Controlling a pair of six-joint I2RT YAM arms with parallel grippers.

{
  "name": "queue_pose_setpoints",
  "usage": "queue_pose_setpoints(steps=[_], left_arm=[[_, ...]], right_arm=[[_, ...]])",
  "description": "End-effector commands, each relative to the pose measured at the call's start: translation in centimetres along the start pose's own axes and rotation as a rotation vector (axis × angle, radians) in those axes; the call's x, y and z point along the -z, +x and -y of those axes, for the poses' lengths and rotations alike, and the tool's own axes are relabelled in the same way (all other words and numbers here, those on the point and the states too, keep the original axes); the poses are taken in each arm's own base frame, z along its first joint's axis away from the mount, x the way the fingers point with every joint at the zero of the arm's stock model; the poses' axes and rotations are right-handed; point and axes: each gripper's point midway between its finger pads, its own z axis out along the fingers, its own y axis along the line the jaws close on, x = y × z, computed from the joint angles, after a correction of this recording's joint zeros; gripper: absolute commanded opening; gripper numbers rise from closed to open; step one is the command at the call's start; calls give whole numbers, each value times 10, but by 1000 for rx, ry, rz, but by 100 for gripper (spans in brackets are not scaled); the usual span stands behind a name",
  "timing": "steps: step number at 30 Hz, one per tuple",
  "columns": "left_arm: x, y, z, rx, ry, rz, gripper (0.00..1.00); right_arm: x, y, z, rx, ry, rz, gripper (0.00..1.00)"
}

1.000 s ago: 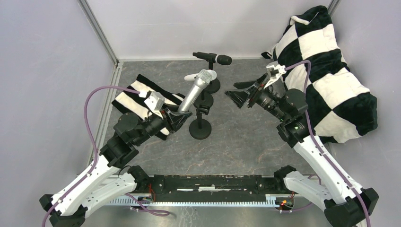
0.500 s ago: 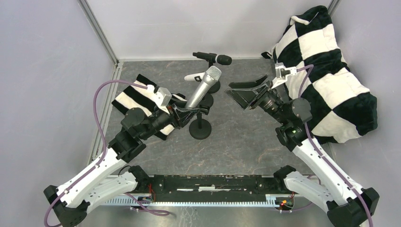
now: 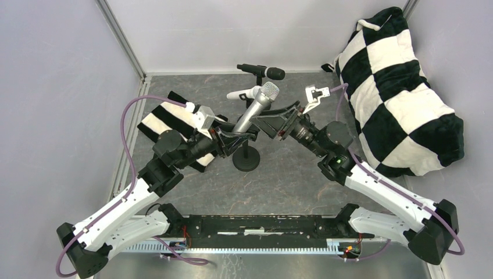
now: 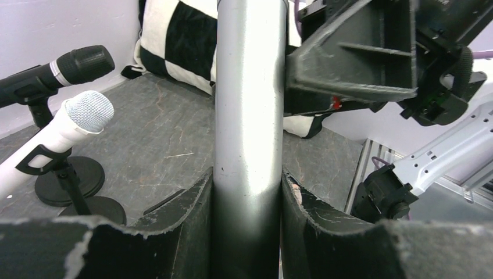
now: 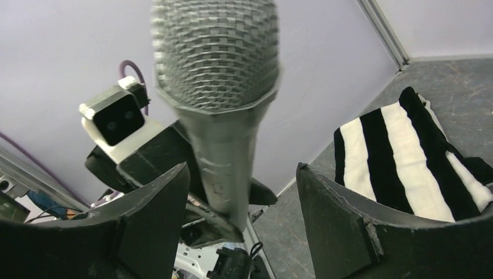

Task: Attach the microphones to the stand

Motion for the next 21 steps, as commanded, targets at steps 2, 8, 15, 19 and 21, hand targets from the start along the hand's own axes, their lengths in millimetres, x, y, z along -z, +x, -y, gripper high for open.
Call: queue_pose_setpoints(steps=[2, 8, 15, 19, 21], left_arm=[[0, -26, 15, 4, 67, 73, 2], [-1, -17, 16, 12, 79, 38, 2], [-1, -5, 12, 14, 63, -1, 7], [0, 1, 9, 20, 49, -12, 20], [1, 3, 8, 24, 40, -14, 34]], right_arm=[[-15, -26, -19, -24, -51, 119, 73], [-22, -28, -28, -37, -96, 142, 71], [-19, -27, -33, -13, -128, 159, 49], [-8, -34, -32, 0, -146, 226, 24], [-4, -36, -31, 4, -147, 250, 14]])
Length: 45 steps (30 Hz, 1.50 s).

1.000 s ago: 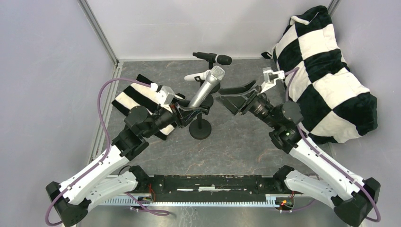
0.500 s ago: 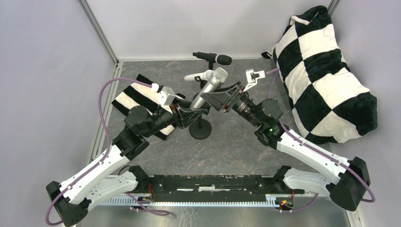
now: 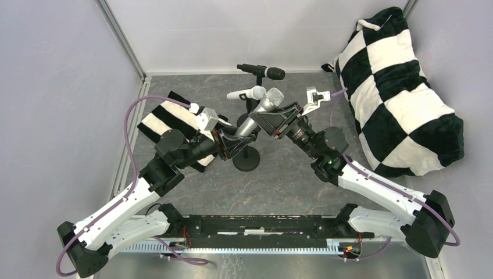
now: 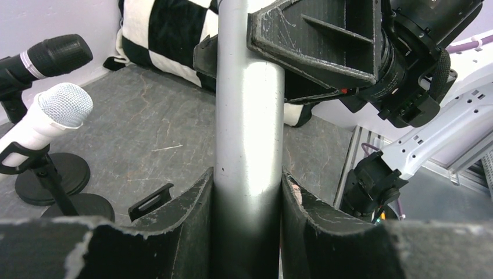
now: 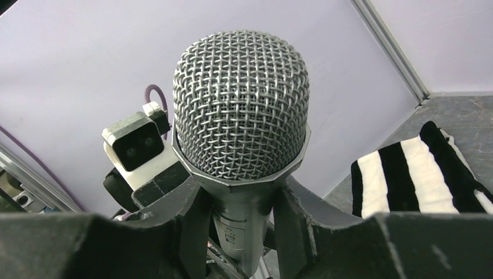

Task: Attach the microphones to the stand

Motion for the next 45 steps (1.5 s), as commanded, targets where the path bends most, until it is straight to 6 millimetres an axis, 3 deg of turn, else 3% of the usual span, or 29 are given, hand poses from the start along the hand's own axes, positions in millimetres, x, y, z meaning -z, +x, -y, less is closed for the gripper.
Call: queue_pose_setpoints(steps=[1, 3, 8, 10, 20, 32, 45], left_arm=[[2, -3, 1, 21, -5, 15, 41], [3, -2, -1, 23, -15, 17, 54], [7, 4, -10, 23, -68, 20, 85], [10, 9, -17, 20, -102, 20, 91], [26, 37, -50, -80, -252, 39, 99], [23, 100, -83, -284, -382, -99, 98], [8, 132, -110, -475, -521, -51, 95]], right_arm=[[8, -33, -27, 20, -94, 149, 9], [12, -36, -30, 18, -107, 169, 4], [23, -49, -26, 93, -56, 214, 2], [31, -56, -20, 140, -9, 239, 1], [92, -79, 18, 339, 238, 343, 0], [141, -86, 38, 516, 401, 305, 0], [155, -79, 51, 647, 445, 244, 0]])
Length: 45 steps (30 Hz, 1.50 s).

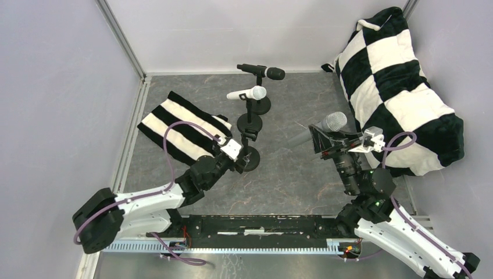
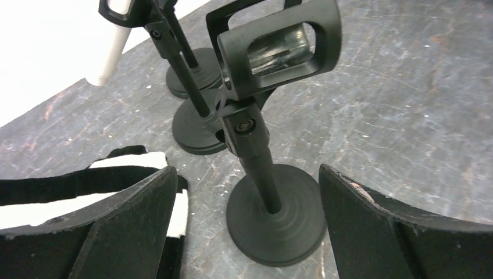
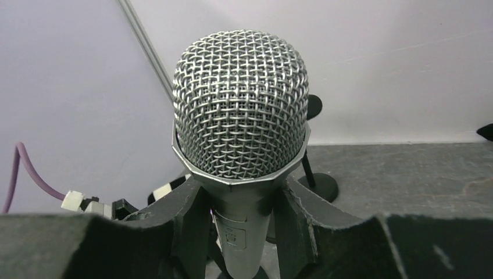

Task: Attach the microphones to the stand

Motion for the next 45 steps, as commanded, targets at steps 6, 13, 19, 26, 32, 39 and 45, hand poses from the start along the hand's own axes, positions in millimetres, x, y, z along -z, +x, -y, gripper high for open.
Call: queue_pose_setpoints(steps=[6, 13, 19, 26, 32, 39, 45], left_arm=[[-25, -34, -23, -128, -165, 181, 93], [-44, -40, -18, -174, -161, 196, 82], [-53, -42, -14, -157, -159, 206, 61], [-51, -35, -7, -58, -131, 210, 40], [-47, -31, 4, 39, -72, 230, 32], [-45, -37, 30, 174, 73, 265, 17], [-42, -36, 41, 271, 124, 262, 19]], right_arm=[[3, 6, 4, 65, -8, 5, 0], [4, 11, 4, 67, -15, -4, 0], [3, 16, 4, 70, -20, -15, 0], [0, 18, 0, 48, -30, -26, 0], [1, 23, -1, 33, -36, -37, 0], [2, 25, -4, -15, -51, -17, 0], [3, 26, -8, -53, -83, 23, 0]])
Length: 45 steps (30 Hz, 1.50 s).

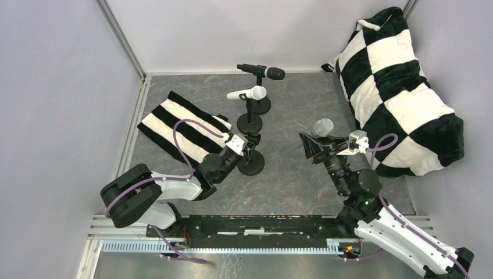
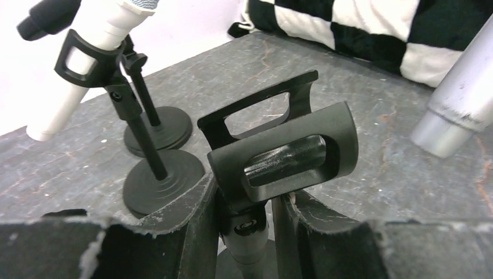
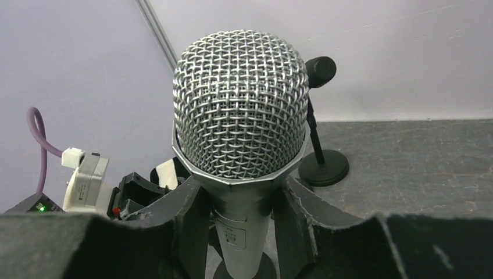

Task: Attach the microphones to the stand

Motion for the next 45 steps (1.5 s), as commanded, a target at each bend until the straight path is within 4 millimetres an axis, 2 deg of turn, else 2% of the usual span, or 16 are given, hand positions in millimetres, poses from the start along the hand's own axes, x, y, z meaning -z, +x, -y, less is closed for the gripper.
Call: queue_pose_setpoints(steps=[1, 2, 4, 7, 13, 20, 29, 32, 40, 45], left_arm=[[1, -12, 18, 156, 68, 52, 25], [0, -12, 17, 147, 62, 45, 37], [-3, -7, 16, 114, 57, 11, 51], [-5, -7, 12, 41, 53, -7, 61], [-7, -12, 7, -68, 43, -6, 70], [-11, -28, 6, -108, 41, 31, 72], [-15, -44, 9, -61, 47, 89, 70], [-15, -50, 11, -40, 56, 107, 62], [-14, -57, 26, 86, 119, 147, 31], [-11, -55, 26, 126, 118, 153, 25]], right_arm=[[-2, -23, -13, -56, -56, 94, 0], [-2, -23, -14, -56, -62, 91, 0], [-1, -23, -14, -56, -65, 89, 0], [1, -22, -12, -50, -56, 89, 0], [4, -22, -9, -40, -48, 90, 0], [3, -20, -10, -40, -53, 83, 0], [3, -18, -10, -42, -54, 78, 0], [3, -17, -11, -41, -57, 75, 0], [2, -11, -11, -51, -61, 60, 0], [3, -12, -12, -52, -63, 62, 0]])
